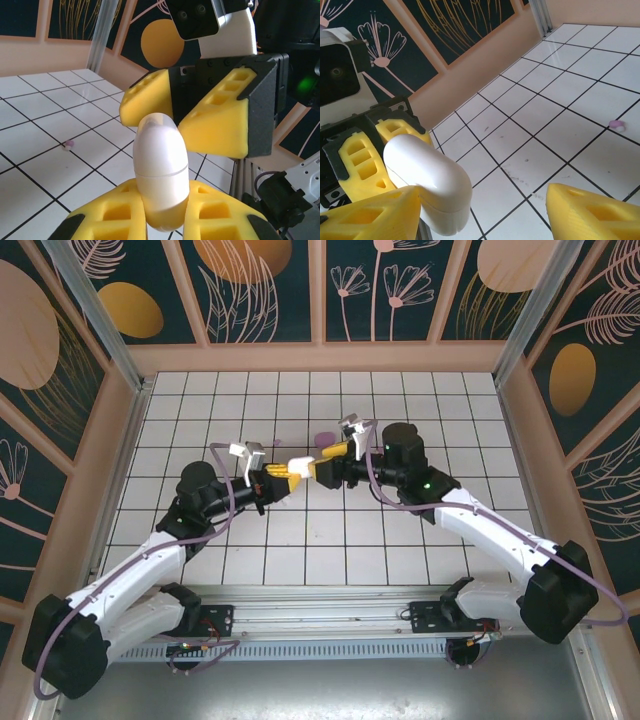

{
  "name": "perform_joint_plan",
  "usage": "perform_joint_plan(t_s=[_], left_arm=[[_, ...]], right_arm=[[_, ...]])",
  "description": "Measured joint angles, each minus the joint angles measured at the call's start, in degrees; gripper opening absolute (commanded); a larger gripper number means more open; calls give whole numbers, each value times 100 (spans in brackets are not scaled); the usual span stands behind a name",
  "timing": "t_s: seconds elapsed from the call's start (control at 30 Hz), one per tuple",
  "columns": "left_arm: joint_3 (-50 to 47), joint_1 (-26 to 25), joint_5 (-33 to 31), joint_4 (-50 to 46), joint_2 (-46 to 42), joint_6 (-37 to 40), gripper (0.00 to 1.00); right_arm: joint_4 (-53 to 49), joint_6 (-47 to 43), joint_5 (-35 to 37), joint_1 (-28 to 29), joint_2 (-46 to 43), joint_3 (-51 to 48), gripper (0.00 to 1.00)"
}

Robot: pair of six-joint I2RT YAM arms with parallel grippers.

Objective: Insert wireless bluetooth earbuds into charging case

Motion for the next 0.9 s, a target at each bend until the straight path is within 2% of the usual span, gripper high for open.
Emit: perform_joint_plan(t_s=[0.2, 0.47, 0.9], left_arm=[[-42, -57, 192, -155, -57, 103, 0], [-63, -66, 107, -393, -251, 129, 0], [-125, -98, -979, -903, -721, 286, 0]], right_arm=[[-133, 0, 92, -133, 299, 247, 66], [-190, 4, 35, -149, 409, 256, 66], [-398, 442, 170, -310, 81, 258, 65]])
